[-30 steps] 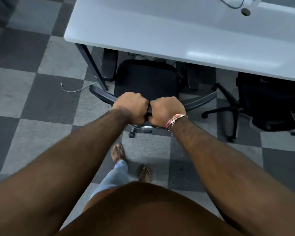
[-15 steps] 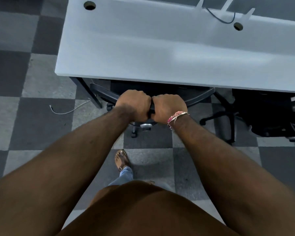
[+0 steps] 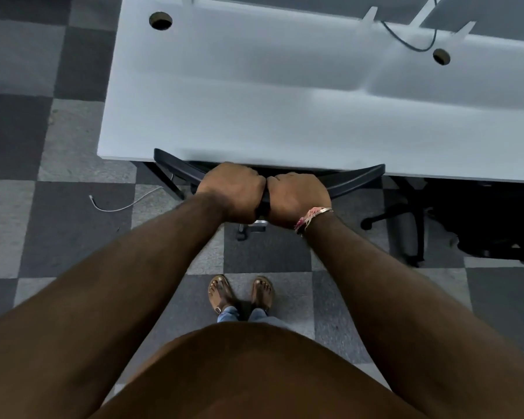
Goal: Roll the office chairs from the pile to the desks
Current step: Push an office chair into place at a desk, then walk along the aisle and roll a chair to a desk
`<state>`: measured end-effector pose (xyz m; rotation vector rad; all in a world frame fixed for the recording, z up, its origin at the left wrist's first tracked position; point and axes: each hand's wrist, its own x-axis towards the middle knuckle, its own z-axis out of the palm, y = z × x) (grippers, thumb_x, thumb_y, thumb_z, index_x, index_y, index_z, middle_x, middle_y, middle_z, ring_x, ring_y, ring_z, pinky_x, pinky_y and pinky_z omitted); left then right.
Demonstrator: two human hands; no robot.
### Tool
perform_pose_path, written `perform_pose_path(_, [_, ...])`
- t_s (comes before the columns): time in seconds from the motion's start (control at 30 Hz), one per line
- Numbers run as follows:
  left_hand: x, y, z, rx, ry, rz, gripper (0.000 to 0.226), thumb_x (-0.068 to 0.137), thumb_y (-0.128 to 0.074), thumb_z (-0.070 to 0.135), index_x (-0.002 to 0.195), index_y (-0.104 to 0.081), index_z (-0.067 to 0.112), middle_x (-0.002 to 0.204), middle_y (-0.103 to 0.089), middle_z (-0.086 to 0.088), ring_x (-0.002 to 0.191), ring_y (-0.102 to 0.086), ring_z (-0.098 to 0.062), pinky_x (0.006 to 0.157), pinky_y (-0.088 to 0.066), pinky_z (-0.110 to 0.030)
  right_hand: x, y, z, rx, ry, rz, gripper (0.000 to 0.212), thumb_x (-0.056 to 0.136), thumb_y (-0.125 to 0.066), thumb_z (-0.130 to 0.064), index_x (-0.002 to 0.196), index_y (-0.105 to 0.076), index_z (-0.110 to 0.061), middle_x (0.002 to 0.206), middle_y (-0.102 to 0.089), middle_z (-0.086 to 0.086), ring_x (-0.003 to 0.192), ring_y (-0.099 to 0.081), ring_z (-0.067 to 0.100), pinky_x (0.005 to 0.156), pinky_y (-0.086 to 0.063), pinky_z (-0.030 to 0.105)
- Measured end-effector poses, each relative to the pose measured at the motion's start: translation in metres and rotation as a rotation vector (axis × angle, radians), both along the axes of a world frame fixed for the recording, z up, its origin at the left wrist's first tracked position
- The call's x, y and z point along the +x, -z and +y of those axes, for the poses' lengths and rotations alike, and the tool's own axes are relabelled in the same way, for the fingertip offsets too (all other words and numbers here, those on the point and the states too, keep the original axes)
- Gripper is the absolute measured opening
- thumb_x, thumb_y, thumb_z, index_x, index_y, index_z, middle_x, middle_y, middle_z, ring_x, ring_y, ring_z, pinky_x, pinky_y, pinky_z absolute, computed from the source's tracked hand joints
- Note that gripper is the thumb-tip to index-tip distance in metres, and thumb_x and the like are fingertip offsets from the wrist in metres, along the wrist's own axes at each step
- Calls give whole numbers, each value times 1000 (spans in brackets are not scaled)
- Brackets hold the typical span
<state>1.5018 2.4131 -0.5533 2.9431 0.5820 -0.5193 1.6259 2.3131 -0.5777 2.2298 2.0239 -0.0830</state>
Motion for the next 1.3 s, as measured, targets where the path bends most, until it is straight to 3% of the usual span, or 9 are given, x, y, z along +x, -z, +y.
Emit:
perform_pose_path(0.33, [2, -8, -5, -14, -41, 7, 23, 78, -62, 51, 82, -62, 28, 76, -62, 8, 66, -61, -18, 60, -52, -33, 2, -5, -1, 0, -8, 14, 33, 77, -57, -56, 88, -62, -25, 84, -68, -3, 75, -66, 24, 56, -37, 31])
perform_pose_path(0.5, [-2, -15, -15, -25, -122, -16, 22, 81, -67, 42, 95, -64, 26, 88, -66, 4, 74, -60, -21, 65, -46, -33, -1, -14, -6, 12, 6, 49, 33, 78, -61, -49, 94, -62, -20, 89, -67, 0, 80, -64, 27, 61, -39, 33])
perform_pose_path(0.8, [-30, -45, -27, -41, -249, -86, 16, 77, -68, 29, 91, -67, 21, 90, -68, 0, 83, -67, -23, 76, -60, -41, -21, -19, -7, 128, 7, 216, 40, 73, -64, -50, 99, -64, -21, 93, -69, -1, 86, -64, 26, 66, -44, 32])
perform_pose_path(0.97, [-62, -58, -14, -33, -294, -147, 15, 82, -63, 22, 94, -66, 15, 95, -68, -6, 92, -66, -26, 77, -57, -39, -43, -31, 16, 184, -61, 201, 34, 76, -60, -47, 96, -60, -19, 94, -68, 0, 86, -62, 28, 64, -40, 33])
perform_pose_path(1.17, [-109, -56, 36, -44, -381, -235, 21, 85, -62, 28, 100, -64, 15, 102, -66, -8, 100, -64, -28, 76, -56, -40, -86, -36, 74, 176, -106, 175, 37, 79, -59, -42, 107, -63, -19, 97, -68, 1, 89, -62, 28, 63, -40, 33])
perform_pose_path(1.3, [-142, -54, 73, -45, -393, -249, 26, 85, -64, 31, 104, -67, 14, 105, -69, -8, 103, -64, -29, 81, -57, -41, -118, -42, 117, 140, -93, 168, 31, 80, -59, -40, 99, -60, -16, 96, -67, 3, 90, -61, 29, 63, -35, 32])
